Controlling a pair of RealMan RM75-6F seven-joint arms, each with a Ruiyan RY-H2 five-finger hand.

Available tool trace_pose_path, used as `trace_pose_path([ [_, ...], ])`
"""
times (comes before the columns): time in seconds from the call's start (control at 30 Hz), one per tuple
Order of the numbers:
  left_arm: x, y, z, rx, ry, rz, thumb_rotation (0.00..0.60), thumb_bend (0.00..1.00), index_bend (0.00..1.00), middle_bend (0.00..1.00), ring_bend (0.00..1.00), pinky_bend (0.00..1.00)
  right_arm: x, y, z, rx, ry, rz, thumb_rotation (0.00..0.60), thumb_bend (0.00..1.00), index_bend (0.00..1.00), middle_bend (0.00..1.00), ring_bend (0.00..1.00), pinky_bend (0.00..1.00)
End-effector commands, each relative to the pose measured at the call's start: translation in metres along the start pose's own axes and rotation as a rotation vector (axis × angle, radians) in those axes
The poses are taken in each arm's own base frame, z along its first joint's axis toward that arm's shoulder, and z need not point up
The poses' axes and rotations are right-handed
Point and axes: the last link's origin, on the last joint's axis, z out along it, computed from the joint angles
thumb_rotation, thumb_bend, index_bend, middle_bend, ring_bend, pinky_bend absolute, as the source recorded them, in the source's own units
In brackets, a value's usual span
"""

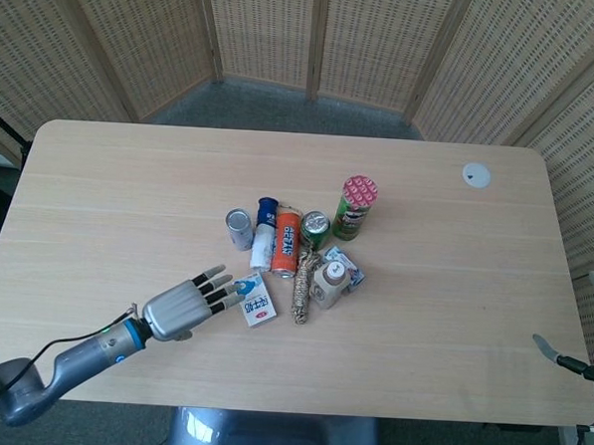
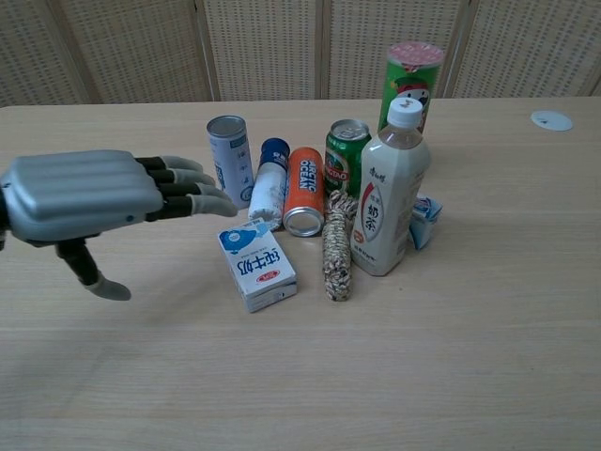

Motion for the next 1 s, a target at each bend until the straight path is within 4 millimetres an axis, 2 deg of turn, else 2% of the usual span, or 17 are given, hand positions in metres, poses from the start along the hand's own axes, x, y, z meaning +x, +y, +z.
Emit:
trace_pose_path([
  [0.03, 0.002, 0.021, 0.042, -0.015, -0.026, -0.005, 0.6, 0.0, 0.0, 0.0, 0.0, 0.0, 0.001, 0.002, 0.0, -0.002, -0.002, 0.005, 0.475, 0.0, 0.0, 0.0, 0.0, 0.0],
  [0.17, 0.002, 0.031, 0.064, 0.005, -0.026, -0.001, 0.6, 0.0, 0.0, 0.0, 0.0, 0.0, 0.003, 0.003, 0.001, -0.004, 0.0, 0.014, 0.475, 0.0, 0.0, 0.0, 0.0, 0.0],
  [0.37, -0.003, 0.038, 0.087, 0.035, -0.05, 0.0, 0.6, 0.0, 0.0, 0.0, 0.0, 0.0, 0.003, 0.004, 0.002, -0.005, 0.0, 0.02, 0.48, 0.0, 0.0, 0.0, 0.0, 0.0],
  [0.9, -0.023, 0.045, 0.116, 0.095, -0.113, -0.034, 0.6, 0.0, 0.0, 0.0, 0.0, 0.0, 0.001, 0.003, 0.002, -0.001, -0.008, 0.018, 0.477, 0.0, 0.0, 0.0, 0.0, 0.0],
  [0.93, -0.023, 0.047, 0.118, 0.098, -0.106, -0.038, 0.6, 0.0, 0.01, 0.0, 0.0, 0.0, 0.0, 0.003, 0.002, 0.0, -0.009, 0.017, 0.477, 0.0, 0.0, 0.0, 0.0, 0.0],
  [0.97, -0.023, 0.049, 0.12, 0.105, -0.093, -0.04, 0.6, 0.0, 0.08, 0.02, 0.01, 0.0, 0.0, 0.003, 0.002, 0.001, -0.01, 0.018, 0.478, 0.0, 0.0, 0.0, 0.0, 0.0],
  [1.0, -0.022, 0.05, 0.121, 0.109, -0.081, -0.032, 0.6, 0.0, 0.22, 0.09, 0.06, 0.05, 0.0, 0.003, 0.002, 0.001, -0.009, 0.018, 0.477, 0.0, 0.0, 0.0, 0.0, 0.0],
])
